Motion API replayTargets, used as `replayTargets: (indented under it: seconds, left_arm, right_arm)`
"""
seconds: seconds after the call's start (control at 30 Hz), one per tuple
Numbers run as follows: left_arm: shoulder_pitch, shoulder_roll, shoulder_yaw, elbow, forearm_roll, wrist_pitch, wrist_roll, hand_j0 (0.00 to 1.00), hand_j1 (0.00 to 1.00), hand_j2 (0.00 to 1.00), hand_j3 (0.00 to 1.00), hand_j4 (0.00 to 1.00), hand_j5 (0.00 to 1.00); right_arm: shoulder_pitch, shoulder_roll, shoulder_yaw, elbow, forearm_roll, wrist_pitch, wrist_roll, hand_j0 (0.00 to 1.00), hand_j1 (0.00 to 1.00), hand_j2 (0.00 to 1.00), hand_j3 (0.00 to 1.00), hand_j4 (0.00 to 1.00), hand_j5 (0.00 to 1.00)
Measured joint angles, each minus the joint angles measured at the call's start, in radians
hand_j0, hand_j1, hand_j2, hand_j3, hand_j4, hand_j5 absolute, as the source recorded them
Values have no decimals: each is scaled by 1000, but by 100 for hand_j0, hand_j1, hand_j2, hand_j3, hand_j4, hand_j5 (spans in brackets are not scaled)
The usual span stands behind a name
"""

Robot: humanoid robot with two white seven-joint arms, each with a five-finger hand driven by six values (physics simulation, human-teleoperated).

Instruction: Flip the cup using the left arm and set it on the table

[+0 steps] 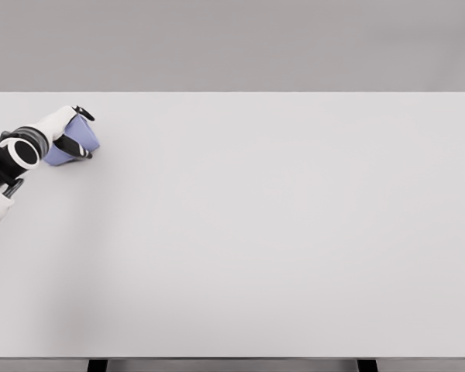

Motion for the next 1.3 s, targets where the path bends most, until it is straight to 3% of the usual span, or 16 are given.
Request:
replayTargets:
  seconds: [0.17,0.23,0.3,0.4,0.47,0.5,0.63,0.8,0.97,1.3]
  left_arm:
    - [2,91,28,5,176,-216,-60,56,56,56,56,56,56]
    - [6,128,53,36,286,-355,-156,56,56,56,56,56,56]
    - [9,135,77,120,422,-549,-303,57,57,57,57,57,57]
    - [14,77,151,266,614,-781,-408,57,57,57,57,57,57]
    - [15,9,215,343,695,-866,-437,58,58,58,58,58,58]
    - [48,-25,235,367,718,-910,-446,57,57,57,57,57,57]
    - [109,-154,270,412,755,-1083,-463,58,58,58,58,58,58]
    - [141,-267,278,427,756,-1146,-468,58,58,58,58,58,58]
    - [156,-304,280,444,738,-1158,-469,59,59,59,59,59,59]
    - [181,-322,281,469,732,-1162,-468,82,82,82,82,82,82]
  right_arm:
    - [0,0,0,0,0,0,0,100,100,100,100,100,100]
    - [0,0,0,0,0,0,0,100,100,100,100,100,100]
    - [0,0,0,0,0,0,0,100,100,100,100,100,100]
    - [0,0,0,0,0,0,0,100,100,100,100,100,100]
    - [0,0,0,0,0,0,0,100,100,100,100,100,100]
    - [0,0,0,0,0,0,0,100,100,100,100,100,100]
    - [0,0,0,0,0,0,0,100,100,100,100,100,100]
    - [0,0,0,0,0,0,0,100,100,100,100,100,100]
    - [0,0,0,1,0,0,0,100,100,100,100,100,100]
    - [0,0,0,1,0,0,0,100,100,100,100,100,100]
